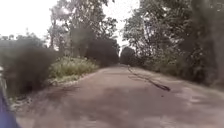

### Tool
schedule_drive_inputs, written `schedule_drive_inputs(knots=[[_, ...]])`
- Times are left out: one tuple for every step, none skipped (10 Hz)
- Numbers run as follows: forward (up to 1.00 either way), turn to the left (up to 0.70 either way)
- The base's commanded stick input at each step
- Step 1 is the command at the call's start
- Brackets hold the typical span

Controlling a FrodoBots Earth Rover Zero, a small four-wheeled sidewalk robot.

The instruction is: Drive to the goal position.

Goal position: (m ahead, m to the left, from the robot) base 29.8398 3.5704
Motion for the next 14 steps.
schedule_drive_inputs(knots=[[0.70, 0.00], [0.70, 0.00], [0.70, 0.00], [0.70, 0.00], [0.70, 0.00], [0.70, 0.00], [0.70, 0.00], [0.70, -0.33], [0.70, -0.35], [0.70, -0.06], [0.70, 0.00], [0.70, 0.00], [0.70, 0.00], [0.70, 0.00]])
